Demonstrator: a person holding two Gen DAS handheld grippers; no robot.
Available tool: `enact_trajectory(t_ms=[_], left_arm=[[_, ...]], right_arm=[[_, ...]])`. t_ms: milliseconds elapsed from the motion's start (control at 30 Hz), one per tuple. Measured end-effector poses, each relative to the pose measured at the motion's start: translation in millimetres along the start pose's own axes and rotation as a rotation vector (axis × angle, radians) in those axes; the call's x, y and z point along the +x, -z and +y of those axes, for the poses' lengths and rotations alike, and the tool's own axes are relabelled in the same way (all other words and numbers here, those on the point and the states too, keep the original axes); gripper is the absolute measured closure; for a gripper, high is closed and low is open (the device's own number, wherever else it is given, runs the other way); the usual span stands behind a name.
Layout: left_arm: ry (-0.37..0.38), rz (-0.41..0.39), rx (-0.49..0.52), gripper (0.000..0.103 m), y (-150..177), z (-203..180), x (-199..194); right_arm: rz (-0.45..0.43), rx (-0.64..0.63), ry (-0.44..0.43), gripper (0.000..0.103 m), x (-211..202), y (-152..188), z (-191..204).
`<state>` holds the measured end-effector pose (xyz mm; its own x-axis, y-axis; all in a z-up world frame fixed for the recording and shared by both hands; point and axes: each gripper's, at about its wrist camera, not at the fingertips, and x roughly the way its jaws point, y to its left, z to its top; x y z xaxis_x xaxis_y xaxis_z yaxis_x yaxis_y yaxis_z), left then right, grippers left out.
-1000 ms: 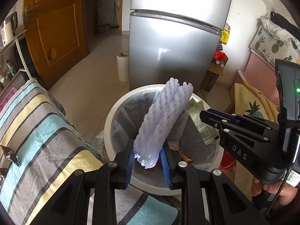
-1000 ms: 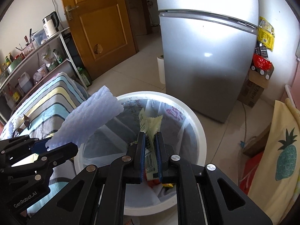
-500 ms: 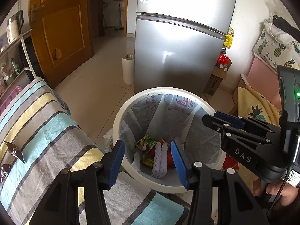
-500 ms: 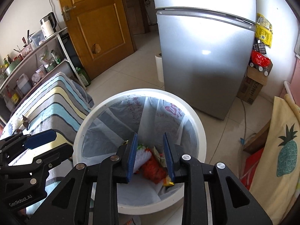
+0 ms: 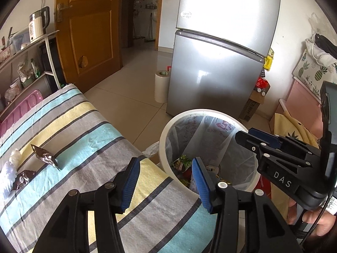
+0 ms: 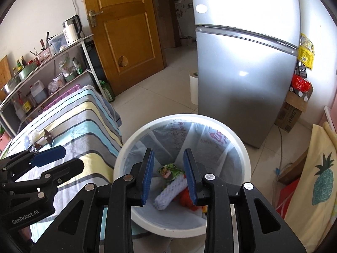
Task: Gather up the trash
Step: 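Move both tools back over the table toward the chocolate wrappers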
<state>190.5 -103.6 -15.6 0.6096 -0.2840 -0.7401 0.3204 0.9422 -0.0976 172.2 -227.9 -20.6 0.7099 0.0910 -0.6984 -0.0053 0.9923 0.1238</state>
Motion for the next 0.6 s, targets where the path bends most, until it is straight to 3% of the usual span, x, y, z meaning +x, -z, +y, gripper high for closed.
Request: enact_trajectory(t_ms=[200, 333, 600], left_arm=[[-0.03, -0.027, -0.047, 0.052, 7, 26, -20], [-0.068, -0.043, -0.075, 0.052, 14, 45, -33], [-0.15, -0.063, -0.169, 0.052, 33, 99, -56]], right_arm=[[-0.016, -0.041, -0.024, 0.068, -6, -3, 23], [-0.026, -0.067, -0.05, 0.058, -9, -3, 41], [-0.017, -0.14, -0.112, 0.057, -2, -3, 89]])
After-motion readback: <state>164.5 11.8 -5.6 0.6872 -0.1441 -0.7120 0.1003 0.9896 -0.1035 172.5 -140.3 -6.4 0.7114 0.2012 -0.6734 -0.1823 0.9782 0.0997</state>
